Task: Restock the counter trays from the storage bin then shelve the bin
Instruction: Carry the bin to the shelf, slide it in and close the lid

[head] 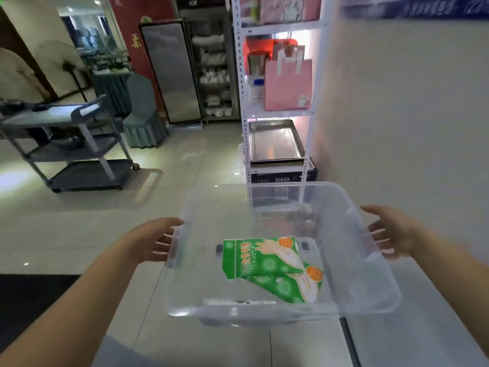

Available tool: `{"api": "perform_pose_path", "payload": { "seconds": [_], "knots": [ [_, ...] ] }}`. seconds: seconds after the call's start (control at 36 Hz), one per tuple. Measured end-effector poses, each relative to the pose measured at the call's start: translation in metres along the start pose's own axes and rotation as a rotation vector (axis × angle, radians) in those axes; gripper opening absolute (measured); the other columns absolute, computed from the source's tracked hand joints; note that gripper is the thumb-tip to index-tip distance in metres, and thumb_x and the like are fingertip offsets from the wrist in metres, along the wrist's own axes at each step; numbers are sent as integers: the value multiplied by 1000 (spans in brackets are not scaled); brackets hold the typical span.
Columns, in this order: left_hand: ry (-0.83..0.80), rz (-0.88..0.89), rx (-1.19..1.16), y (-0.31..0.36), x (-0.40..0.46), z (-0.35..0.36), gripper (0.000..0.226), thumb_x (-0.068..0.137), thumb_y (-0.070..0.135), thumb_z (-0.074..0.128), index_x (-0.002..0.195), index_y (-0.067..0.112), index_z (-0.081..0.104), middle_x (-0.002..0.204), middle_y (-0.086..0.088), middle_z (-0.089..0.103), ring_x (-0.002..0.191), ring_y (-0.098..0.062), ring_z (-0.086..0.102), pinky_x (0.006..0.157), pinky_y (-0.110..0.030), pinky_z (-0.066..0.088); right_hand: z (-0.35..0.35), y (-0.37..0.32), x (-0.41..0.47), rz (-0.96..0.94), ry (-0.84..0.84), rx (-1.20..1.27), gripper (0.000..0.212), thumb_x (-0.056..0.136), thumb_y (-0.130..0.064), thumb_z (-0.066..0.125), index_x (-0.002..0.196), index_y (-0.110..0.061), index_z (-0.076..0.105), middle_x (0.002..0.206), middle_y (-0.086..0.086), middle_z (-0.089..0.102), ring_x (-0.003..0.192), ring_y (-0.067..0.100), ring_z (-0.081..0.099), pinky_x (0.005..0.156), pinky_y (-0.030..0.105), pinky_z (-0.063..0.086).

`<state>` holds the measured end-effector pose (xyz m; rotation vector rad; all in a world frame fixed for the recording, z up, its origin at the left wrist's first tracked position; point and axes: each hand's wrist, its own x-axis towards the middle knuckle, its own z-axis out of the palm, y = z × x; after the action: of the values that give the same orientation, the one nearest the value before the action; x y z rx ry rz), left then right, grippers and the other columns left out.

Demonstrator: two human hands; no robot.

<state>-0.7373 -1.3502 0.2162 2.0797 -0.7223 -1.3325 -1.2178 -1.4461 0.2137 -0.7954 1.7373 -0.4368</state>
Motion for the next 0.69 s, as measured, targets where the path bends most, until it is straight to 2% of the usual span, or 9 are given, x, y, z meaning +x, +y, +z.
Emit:
{"api": "perform_pose_path", "payload": {
  "seconds": [0.08,0.22,0.33,0.42,0.53,0.58,0.64,0.69],
  "knots": [
    [38,-89,-108,2,38,16,32,86,34,65,100,5,66,82,-14,69,77,-28,66,67,-33,53,6,-14,52,5,-43,45,46,82,-53,60,84,-7,58,74,11,57,64,26,52,58,29,37],
    [99,-201,-211,9,91,18,25,85,31,66,94,8,67,75,-11,69,72,-26,65,59,-31,52,33,-61,132,61,-123,42,45,79,-53,61,82,-8,60,76,10,58,68,25,52,60,30,36],
    [166,-265,-280,14,124,3,23,87,29,65,92,7,66,82,-13,66,76,-28,63,63,-35,51,75,-108,180,100,-192,-5,46,74,-54,64,83,-10,61,82,9,57,72,24,50,61,29,35],
    [239,-247,-340,15,155,-13,18,90,25,63,95,7,66,86,-15,65,76,-29,62,64,-36,51,112,-144,214,95,-229,-5,52,70,-54,69,88,-5,65,86,10,60,73,25,53,60,29,39],
    [310,-249,-349,23,214,-44,16,91,20,62,91,5,66,85,-17,64,75,-31,60,65,-36,49,171,-196,259,116,-264,-38,56,68,-56,71,90,-5,68,72,9,61,60,22,53,53,26,39],
    [310,-239,-372,33,249,-65,15,92,20,61,90,5,65,84,-16,63,74,-31,59,63,-36,48,201,-224,282,111,-255,-36,55,71,-55,69,88,-3,66,64,7,54,53,20,46,51,25,36],
    [317,-221,-399,44,285,-90,15,93,20,60,91,6,64,85,-16,62,74,-30,58,63,-36,46,233,-255,299,110,-273,0,49,77,-52,65,89,-5,60,65,7,45,55,21,39,54,26,31],
    [306,-198,-431,58,317,-116,16,93,20,59,93,5,65,87,-17,63,75,-31,58,63,-35,46,260,-288,310,114,-277,32,45,79,-49,65,89,-5,60,71,9,51,60,24,44,56,25,36]
  ]
}}
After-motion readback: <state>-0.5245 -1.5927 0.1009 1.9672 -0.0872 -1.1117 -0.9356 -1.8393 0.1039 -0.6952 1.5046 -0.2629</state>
